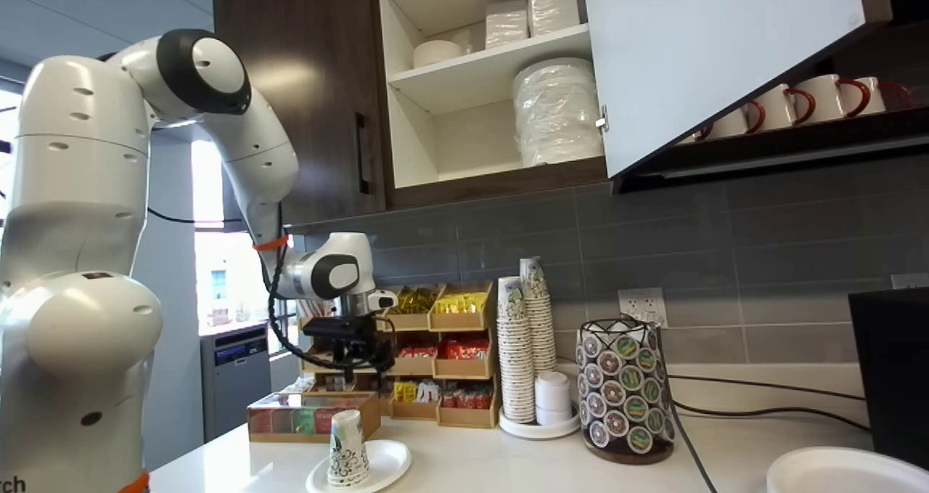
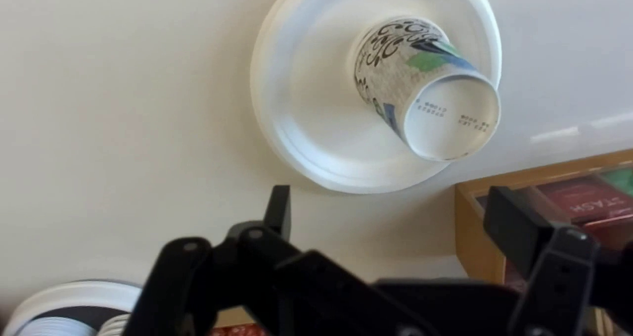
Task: Stack all the paper cups on the kitchen counter together, pick up the stacked paper cups from the kitchen counter and put them on the white plate upside down
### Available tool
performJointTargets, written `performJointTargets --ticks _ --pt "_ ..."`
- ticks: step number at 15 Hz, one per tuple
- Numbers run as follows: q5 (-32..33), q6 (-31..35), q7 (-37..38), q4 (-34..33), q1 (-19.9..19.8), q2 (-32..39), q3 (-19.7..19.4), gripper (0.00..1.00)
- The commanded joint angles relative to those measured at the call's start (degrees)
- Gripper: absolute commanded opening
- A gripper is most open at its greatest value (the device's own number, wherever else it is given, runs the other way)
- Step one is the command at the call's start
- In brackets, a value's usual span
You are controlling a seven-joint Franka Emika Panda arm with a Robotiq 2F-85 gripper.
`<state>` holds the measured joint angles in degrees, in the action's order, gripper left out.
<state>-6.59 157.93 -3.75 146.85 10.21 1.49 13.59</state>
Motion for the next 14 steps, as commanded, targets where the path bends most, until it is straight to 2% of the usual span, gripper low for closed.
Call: performJointTargets --ticks 1,2,8,9,10,11,14 --pt "-5.57 -1.08 3.91 6.79 -0.7 -9.83 -2.24 1.0" --pt "-6.3 -0.93 5.06 8.09 -0.79 -12.06 -3.03 1.0" --pt "-8.54 -4.97 -4.97 13.91 3.15 -23.69 -8.55 1.0" --pt "-7.11 -7.44 -5.96 10.63 3.06 -22.42 -9.21 1.0" --pt "-6.69 -8.75 -7.53 10.98 3.5 -23.76 -9.9 1.0" --pt "-6.05 -5.8 -4.0 10.73 2.53 -21.32 -8.6 1.0" --pt "-5.97 -6.33 -4.29 10.56 2.65 -22.05 -8.93 1.0"
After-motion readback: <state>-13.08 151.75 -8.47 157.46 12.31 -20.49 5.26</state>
